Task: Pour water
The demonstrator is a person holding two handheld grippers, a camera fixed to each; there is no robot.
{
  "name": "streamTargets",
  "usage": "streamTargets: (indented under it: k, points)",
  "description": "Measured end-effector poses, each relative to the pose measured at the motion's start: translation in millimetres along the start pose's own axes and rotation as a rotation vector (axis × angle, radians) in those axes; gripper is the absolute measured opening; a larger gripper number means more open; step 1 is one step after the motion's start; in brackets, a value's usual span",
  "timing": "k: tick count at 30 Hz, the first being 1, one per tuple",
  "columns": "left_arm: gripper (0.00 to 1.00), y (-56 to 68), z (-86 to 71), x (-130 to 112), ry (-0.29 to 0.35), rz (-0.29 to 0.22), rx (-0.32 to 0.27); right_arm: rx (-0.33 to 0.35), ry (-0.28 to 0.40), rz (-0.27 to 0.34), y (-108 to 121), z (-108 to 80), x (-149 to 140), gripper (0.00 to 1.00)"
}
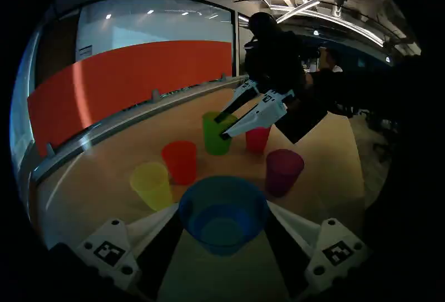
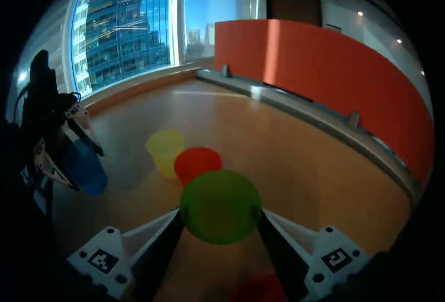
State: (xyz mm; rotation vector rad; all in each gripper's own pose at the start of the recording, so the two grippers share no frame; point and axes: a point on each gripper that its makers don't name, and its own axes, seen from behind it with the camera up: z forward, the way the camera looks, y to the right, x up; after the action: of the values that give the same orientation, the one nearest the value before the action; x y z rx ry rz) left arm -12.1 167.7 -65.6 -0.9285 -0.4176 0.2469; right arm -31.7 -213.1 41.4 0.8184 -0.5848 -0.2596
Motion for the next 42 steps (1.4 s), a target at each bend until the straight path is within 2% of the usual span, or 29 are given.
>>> streamTargets:
  k: [6, 14, 24, 34, 42]
  points:
    - [0.87, 3.0, -7.9, 18, 0.043, -0.008, 0.016, -0.011, 0.108, -0.010, -13, -30.3, 29, 0.91]
    - [0.87, 8.2, -18.7, 35, 0.082, 0.012, 0.046, -0.018, 0.256, -0.011, -33, -68.8, 64, 0.91]
    - [0.87, 17.1, -27.1, 54, 0.135, 0.014, 0.056, -0.033, 0.396, -0.002, -42, -97.4, 86, 0.91]
    - [0.87, 19.4, -34.2, 69, 0.185, 0.009, 0.071, -0.041, 0.475, -0.005, -46, -117.1, 98, 0.91]
    - [0.87, 19.1, -37.0, 79, 0.214, -0.002, 0.072, -0.043, 0.490, -0.038, -51, -125.6, 102, 0.91]
